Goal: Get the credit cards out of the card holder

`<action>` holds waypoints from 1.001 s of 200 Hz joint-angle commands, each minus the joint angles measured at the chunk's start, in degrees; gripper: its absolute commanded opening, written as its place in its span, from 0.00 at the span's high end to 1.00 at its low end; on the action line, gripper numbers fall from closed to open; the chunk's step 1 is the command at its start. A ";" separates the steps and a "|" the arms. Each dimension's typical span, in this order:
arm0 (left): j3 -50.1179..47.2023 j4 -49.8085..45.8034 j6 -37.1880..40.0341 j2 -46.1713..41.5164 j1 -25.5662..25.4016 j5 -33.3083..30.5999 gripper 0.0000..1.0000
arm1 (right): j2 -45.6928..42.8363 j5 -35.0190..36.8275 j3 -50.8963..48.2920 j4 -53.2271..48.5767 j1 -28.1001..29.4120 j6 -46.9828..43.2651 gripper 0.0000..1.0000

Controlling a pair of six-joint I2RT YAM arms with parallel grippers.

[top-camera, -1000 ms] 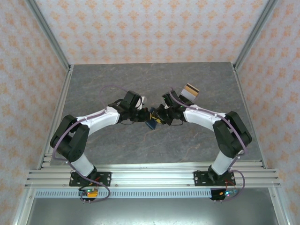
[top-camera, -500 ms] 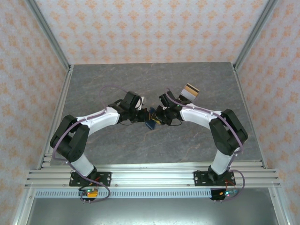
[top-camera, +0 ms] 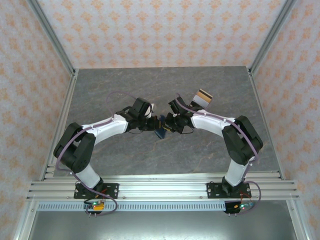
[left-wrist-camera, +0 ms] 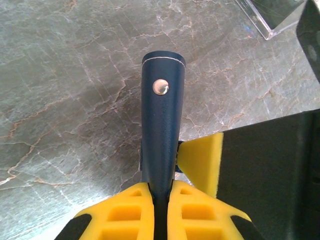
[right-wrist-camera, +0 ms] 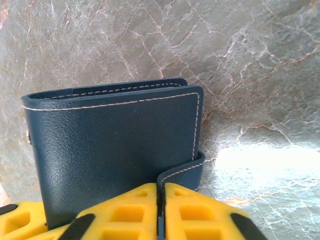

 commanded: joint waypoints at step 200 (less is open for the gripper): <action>6.14 -13.98 -8.12 1.96 1.49 -12.04 0.34 | 2.92 2.37 0.13 -2.00 -0.60 -3.40 0.76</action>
